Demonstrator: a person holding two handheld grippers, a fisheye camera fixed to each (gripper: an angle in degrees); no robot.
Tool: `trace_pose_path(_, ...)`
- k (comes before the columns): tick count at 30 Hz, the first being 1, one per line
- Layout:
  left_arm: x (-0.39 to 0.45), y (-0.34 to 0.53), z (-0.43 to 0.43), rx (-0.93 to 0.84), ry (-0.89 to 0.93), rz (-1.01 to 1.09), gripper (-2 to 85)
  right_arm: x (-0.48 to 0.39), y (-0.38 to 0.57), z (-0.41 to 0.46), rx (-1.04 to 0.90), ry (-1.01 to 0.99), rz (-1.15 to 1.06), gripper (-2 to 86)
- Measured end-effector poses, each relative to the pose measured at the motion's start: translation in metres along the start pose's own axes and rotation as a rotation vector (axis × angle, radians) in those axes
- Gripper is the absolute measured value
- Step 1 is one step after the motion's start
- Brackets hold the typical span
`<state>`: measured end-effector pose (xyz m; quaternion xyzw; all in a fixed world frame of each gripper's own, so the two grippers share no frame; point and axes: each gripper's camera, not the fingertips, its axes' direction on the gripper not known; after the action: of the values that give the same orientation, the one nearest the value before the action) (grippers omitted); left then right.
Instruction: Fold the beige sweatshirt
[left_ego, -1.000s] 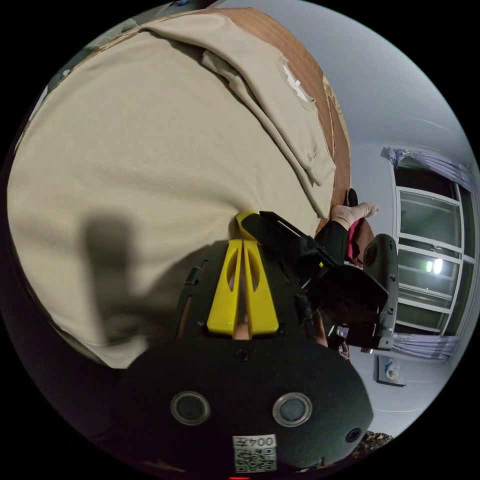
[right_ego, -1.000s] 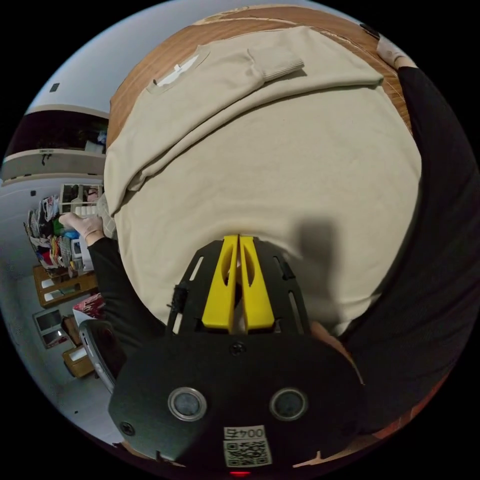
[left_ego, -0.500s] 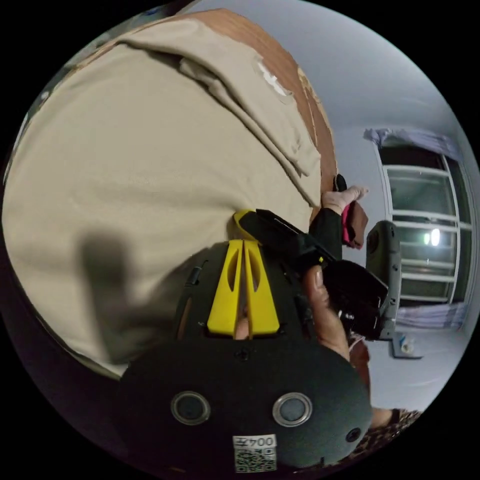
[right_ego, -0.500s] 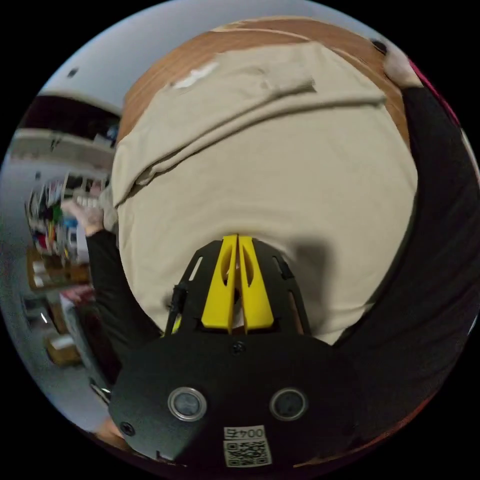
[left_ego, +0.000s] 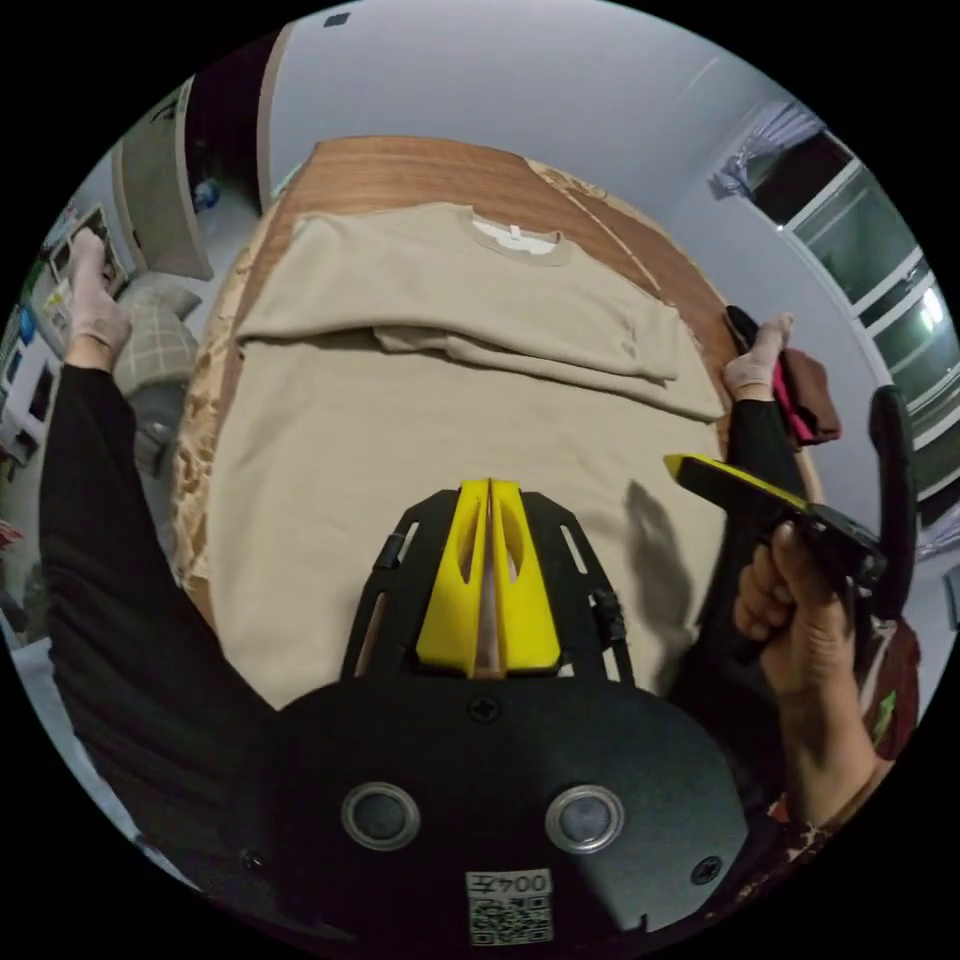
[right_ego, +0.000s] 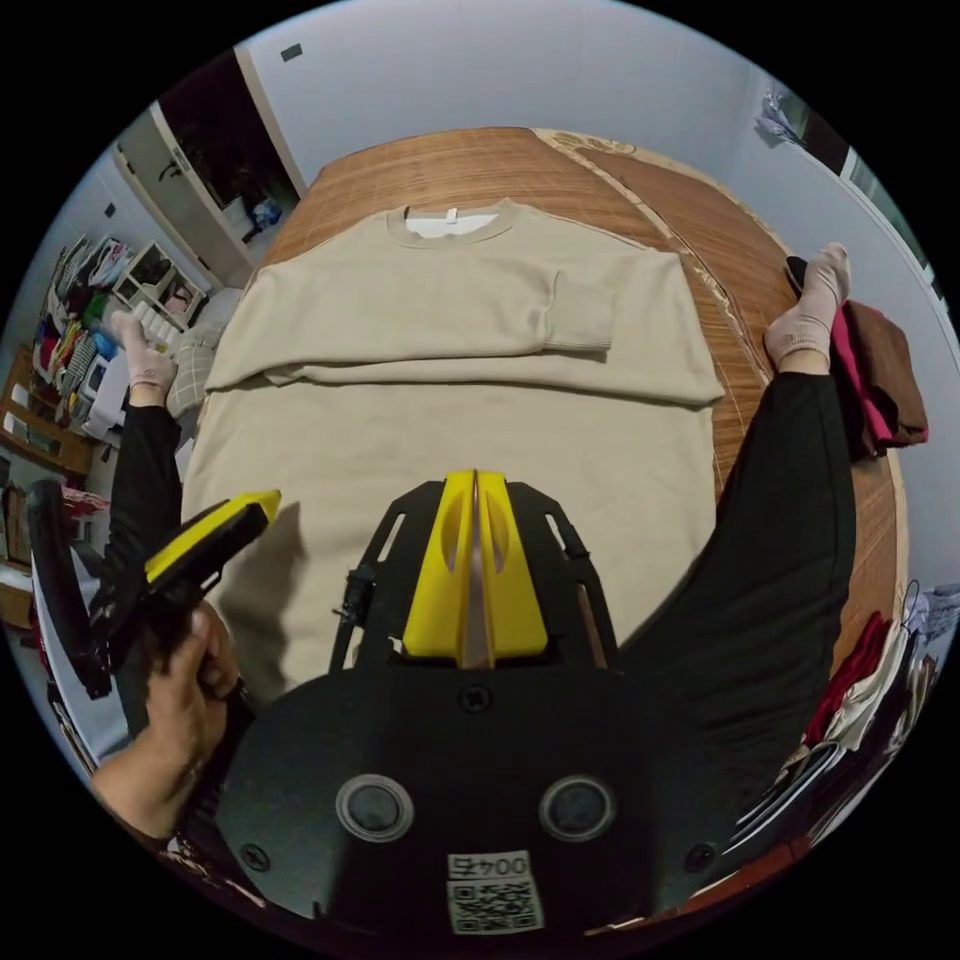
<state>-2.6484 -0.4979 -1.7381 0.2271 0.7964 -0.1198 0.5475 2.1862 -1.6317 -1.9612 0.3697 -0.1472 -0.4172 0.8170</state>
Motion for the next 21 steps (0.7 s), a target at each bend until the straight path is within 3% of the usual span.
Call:
trace_pose_path(5, 0.023, -0.014, 0.021, -0.044, -0.194, 0.059, 0.7, -0.005, 0.002, 0.022, 0.011, 0.032, -0.029, -0.8)
trace_pose_path(8, 0.037, -0.014, 0.022, -0.035, -0.208, 0.122, 0.7, -0.009, 0.004, 0.033, 0.017, 0.071, -0.046, -0.8)
trace_pose_path(21, 0.019, -0.005, -0.015, 0.059, 0.096, 0.092, 0.3, -0.014, 0.008, 0.081, 0.036, 0.115, -0.123, -0.4)
